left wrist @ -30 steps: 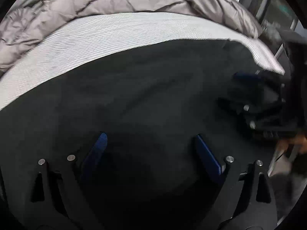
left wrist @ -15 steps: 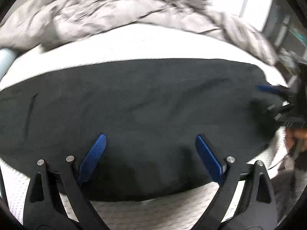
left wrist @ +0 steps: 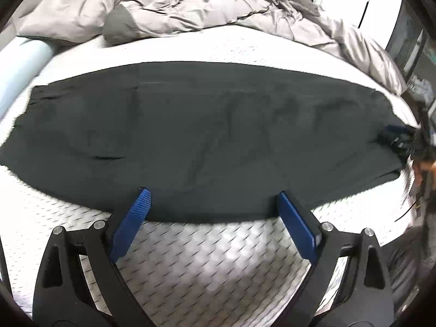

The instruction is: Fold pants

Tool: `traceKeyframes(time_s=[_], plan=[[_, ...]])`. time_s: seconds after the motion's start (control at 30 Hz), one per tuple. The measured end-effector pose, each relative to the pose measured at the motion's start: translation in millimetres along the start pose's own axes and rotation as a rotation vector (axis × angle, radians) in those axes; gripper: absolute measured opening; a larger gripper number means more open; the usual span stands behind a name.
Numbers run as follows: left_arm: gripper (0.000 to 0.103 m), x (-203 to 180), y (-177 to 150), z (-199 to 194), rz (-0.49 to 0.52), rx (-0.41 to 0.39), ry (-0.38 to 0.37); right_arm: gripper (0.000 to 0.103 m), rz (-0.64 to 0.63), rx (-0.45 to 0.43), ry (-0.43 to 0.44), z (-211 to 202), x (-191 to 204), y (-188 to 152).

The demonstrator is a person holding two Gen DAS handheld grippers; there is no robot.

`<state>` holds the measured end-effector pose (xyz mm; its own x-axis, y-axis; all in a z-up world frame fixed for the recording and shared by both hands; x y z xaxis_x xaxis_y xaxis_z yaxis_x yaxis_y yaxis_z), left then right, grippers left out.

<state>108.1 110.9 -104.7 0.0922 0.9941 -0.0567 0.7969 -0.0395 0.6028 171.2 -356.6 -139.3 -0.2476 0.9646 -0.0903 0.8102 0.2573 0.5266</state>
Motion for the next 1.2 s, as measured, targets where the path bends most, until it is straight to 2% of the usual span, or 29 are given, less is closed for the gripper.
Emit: traceKeyframes(time_s=[0.07,0.13,0.2,0.27,0.37,0.43,0.47,0.53,0.57,0.63,0.77,0.83,0.87,0.93,0.97,1.03,1.07,1.13,1.17,1.2], plan=[[0.093,-2,4,-12,-0.008,-0.026,0.009,0.094,0.026,-0.01,-0.006,-7,-10,2],[0.093,-16,17,-19,0.001,-0.058,-0.027,0.094,0.029,-0.057,-0.029,-17,-8,16],[0.093,-29,31,-17,0.025,-0.064,-0.033,0.094,0.006,-0.106,0.035,-22,20,31],[0.093,-54,53,2,0.065,-0.039,-0.036,0.094,-0.034,-0.12,0.088,-20,53,44],[0.093,-82,74,35,0.12,0.006,-0.039,0.094,-0.151,-0.087,0.166,3,114,58],[0.093,-86,73,67,0.132,0.106,-0.009,0.094,-0.203,-0.047,0.2,16,140,63],[0.093,-83,71,72,0.132,0.114,-0.005,0.094,-0.242,-0.015,0.208,24,150,64],[0.093,-74,72,70,0.141,0.093,-0.007,0.094,-0.322,0.014,0.163,35,157,65],[0.093,-66,69,65,0.143,0.086,0.002,0.094,-0.326,0.018,0.135,38,145,66],[0.093,-45,61,58,0.113,0.075,0.005,0.094,-0.245,0.03,0.134,39,117,69],[0.093,-12,47,44,0.059,0.036,0.013,0.094,-0.042,0.003,-0.061,41,12,70],[0.093,-9,47,36,0.046,0.047,0.022,0.094,0.054,0.002,-0.034,38,-8,66],[0.093,-10,51,32,0.041,0.055,0.055,0.094,0.072,-0.005,-0.052,32,-11,67],[0.093,-8,60,21,0.03,0.027,0.072,0.093,0.03,-0.044,-0.047,19,3,73],[0.093,-19,73,16,0.032,-0.009,0.038,0.093,-0.008,-0.083,0.02,13,24,82],[0.093,-34,84,15,0.047,-0.028,0.015,0.093,-0.055,-0.107,0.115,7,61,91],[0.093,-48,94,25,0.065,-0.022,0.001,0.093,-0.105,-0.104,0.177,7,91,96],[0.093,-70,103,51,0.102,0.03,-0.054,0.093,-0.181,-0.082,0.242,17,126,100],[0.093,-77,104,65,0.118,0.058,-0.055,0.093,-0.237,-0.052,0.267,30,147,101],[0.093,-78,105,79,0.135,0.087,-0.034,0.093,-0.26,-0.027,0.254,41,153,97]])
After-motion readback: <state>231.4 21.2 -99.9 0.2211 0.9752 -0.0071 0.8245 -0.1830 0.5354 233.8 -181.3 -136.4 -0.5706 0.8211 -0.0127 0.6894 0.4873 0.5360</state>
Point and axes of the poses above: each gripper's, at about its wrist camera, not at the fingertips, and z roughly the way its jaws point, x to its left, y to its top, the point moved 6 cm from there along z, roughly the way its jaws point, and after that the axes turned 5 degrees about y, right-handed, at the moved point
